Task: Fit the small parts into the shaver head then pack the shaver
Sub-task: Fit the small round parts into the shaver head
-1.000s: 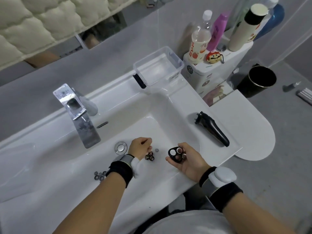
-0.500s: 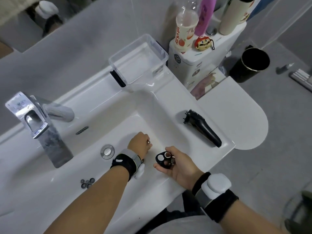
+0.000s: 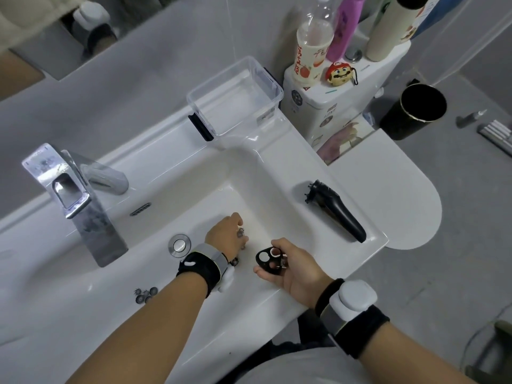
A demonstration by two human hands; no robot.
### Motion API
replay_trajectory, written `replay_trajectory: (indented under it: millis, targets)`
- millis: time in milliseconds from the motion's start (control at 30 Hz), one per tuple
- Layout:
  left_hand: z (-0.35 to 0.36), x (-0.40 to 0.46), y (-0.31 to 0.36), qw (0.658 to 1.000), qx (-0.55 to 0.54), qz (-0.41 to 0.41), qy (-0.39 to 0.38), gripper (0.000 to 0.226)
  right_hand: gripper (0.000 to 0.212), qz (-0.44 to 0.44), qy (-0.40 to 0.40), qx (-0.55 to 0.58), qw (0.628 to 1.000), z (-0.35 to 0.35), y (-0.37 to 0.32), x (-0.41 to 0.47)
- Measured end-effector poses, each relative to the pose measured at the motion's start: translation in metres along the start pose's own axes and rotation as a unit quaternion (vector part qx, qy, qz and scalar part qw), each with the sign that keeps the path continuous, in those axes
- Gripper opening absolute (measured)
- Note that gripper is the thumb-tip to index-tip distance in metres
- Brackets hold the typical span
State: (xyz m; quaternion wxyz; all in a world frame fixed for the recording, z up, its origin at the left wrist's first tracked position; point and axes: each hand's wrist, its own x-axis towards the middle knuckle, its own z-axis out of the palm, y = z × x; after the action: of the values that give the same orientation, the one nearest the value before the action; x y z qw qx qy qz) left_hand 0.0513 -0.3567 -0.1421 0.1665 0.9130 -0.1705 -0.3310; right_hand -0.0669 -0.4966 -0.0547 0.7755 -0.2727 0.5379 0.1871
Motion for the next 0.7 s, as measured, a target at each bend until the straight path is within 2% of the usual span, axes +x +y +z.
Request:
replay_trajectory:
  millis: [100, 233, 500, 700]
  targets:
    - [-0.005, -0.014, -0.008, 0.998, -0.027, -0.008, 0.05, 0.03, 0.019, -0.008, 0.005, -0.01, 1.0, 0.0, 0.002, 0.001]
    - [-0.01, -0.045, -0.028, 0.988, -0.084, -0.011, 0.127, 0.023, 0.019, -0.015, 0.017, -0.035, 0.999, 0.003, 0.004, 0.0]
    - [-0.009, -0.114, -0.081, 0.978, -0.127, -0.068, 0.149, 0.026, 0.019, -0.027, 0.014, -0.057, 0.998, 0.026, 0.019, -0.009]
    - [-0.01, -0.156, -0.129, 0.965, -0.159, -0.125, 0.168, 0.03, 0.024, 0.003, -0.027, -0.067, 0.997, 0.052, 0.038, -0.01]
